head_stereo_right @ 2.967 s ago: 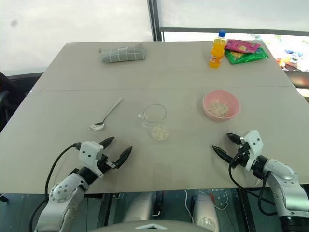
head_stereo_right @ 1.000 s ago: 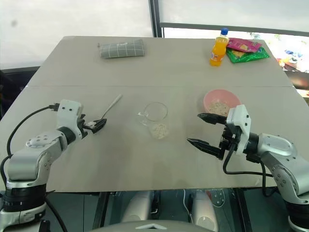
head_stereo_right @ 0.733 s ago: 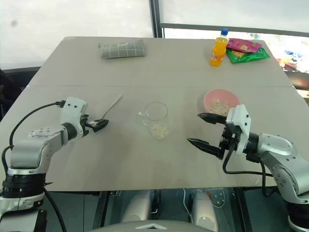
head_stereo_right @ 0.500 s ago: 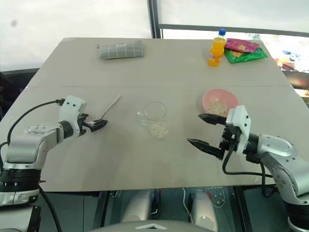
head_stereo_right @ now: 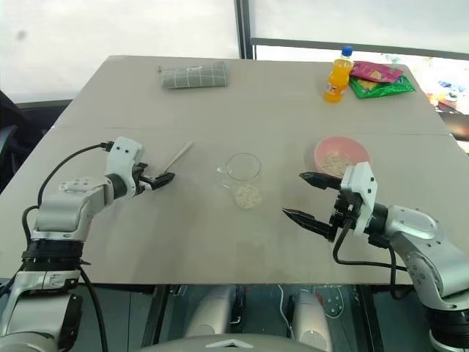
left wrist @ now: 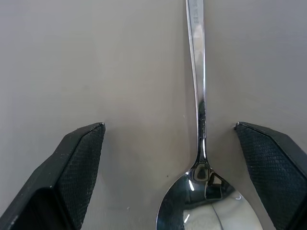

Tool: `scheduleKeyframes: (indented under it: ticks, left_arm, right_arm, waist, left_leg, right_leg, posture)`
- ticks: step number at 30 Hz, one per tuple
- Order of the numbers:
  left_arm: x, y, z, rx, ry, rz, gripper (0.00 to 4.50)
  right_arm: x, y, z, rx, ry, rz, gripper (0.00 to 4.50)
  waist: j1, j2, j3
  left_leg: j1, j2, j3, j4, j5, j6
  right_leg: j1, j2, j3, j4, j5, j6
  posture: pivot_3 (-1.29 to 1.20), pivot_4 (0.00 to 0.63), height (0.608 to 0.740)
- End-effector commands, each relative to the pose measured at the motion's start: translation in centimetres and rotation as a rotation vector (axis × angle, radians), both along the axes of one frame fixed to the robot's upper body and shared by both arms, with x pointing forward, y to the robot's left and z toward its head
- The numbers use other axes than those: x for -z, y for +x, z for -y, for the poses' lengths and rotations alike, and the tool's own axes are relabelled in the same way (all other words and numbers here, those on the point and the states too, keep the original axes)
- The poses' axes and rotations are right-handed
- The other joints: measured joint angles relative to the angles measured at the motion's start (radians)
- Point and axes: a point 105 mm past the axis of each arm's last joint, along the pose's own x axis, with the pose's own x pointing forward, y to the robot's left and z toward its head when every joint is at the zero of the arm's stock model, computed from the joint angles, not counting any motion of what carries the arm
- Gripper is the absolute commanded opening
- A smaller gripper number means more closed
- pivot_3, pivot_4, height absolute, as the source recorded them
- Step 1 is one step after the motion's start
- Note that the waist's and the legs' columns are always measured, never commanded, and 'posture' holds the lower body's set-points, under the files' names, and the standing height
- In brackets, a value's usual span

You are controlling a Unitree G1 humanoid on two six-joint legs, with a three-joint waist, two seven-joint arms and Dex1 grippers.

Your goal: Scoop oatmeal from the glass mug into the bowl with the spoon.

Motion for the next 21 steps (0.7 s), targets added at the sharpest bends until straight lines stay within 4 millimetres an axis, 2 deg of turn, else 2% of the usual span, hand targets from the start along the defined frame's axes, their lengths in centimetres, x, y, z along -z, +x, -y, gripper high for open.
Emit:
scheduleKeyframes:
  ticks: [1, 5, 8, 9, 12, 15, 19, 21]
  left_arm:
    - [1.5, -0.1, 0.5, 0.015, 0.021, -0.055, 3.66]
    - [1.7, -0.2, 0.9, 0.027, 0.02, -0.064, 1.83]
    - [1.9, -0.2, 0.5, 0.004, 0.017, -0.071, 0.26]
    - [2.0, -0.2, 0.4, -0.002, 0.016, -0.071, 0.06]
    - [1.7, -0.1, -0.1, -0.037, -0.001, -0.056, 0.06]
    - [0.4, 0.7, -0.5, -0.059, 0.012, 0.045, 0.06]
    - [-3.4, 1.8, -0.1, -0.058, -0.006, 0.276, 0.06]
    - [-7.0, 2.5, 0.3, -0.053, -0.024, 0.469, 0.06]
  right_arm:
    - [-0.8, -0.1, -0.1, -0.002, 0.006, 0.05, 4.5]
    - [-0.7, 0.0, -0.2, 0.001, 0.006, 0.052, 4.5]
    - [-0.6, 0.0, -0.2, 0.004, 0.006, 0.053, 4.5]
    - [-0.6, 0.0, -0.2, 0.004, 0.006, 0.053, 4.5]
    - [-0.6, 0.0, -0.2, 0.007, 0.003, 0.055, 4.5]
    - [-0.6, 0.1, 0.0, 0.016, -0.006, 0.055, 4.5]
    - [-0.5, 1.0, 0.9, 0.078, -0.06, 0.069, 4.5]
    - [-0.8, 1.7, 1.4, 0.115, -0.062, 0.067, 4.5]
  waist:
    - [0.0, 0.0, 0.0]
    - [-0.002, 0.0, 0.0]
    - [-0.005, 0.001, 0.0]
    - [-0.005, 0.001, -0.001]
    - [-0.005, 0.001, -0.001]
    - [-0.005, 0.001, -0.001]
    - [-0.006, -0.002, 0.001]
    - [-0.005, -0.005, 0.004]
  left_leg:
    - [0.0, 0.0, 0.0, 0.0, 0.0, 0.0]
    - [0.0, 0.0, 0.0, 0.0, 0.0, 0.0]
    - [0.001, 0.001, 0.0, 0.0, 0.0, 0.0]
    - [0.001, 0.001, 0.0, 0.0, 0.0, 0.0]
    - [0.0, 0.001, 0.0, 0.0, 0.0, 0.0]
    - [0.0, 0.001, 0.0, 0.0, 0.0, 0.0]
    - [0.0, 0.001, 0.0, 0.0, 0.0, 0.0]
    - [-0.002, 0.001, 0.0, 0.0, 0.0, 0.0]
  right_leg:
    - [0.0, 0.0, 0.0, 0.0, 0.0, 0.0]
    - [0.0, 0.0, 0.0, 0.001, 0.0, 0.0]
    - [0.0, 0.001, 0.0, 0.001, 0.0, 0.0]
    - [0.0, 0.001, 0.0, 0.001, 0.0, 0.0]
    - [0.0, 0.001, 0.0, 0.001, 0.001, 0.001]
    - [0.0, 0.001, 0.0, 0.001, 0.001, 0.001]
    - [-0.001, 0.001, 0.0, 0.001, 0.001, 0.001]
    - [-0.001, 0.001, 0.0, 0.0, 0.001, 0.001]
  posture:
    - [0.0, 0.15, 0.718]
    - [0.0, 0.15, 0.718]
    - [0.0, 0.15, 0.718]
    - [0.0, 0.15, 0.718]
    - [0.0, 0.15, 0.718]
    - [0.0, 0.15, 0.718]
    - [0.0, 0.15, 0.718]
    - [0.0, 0.15, 0.718]
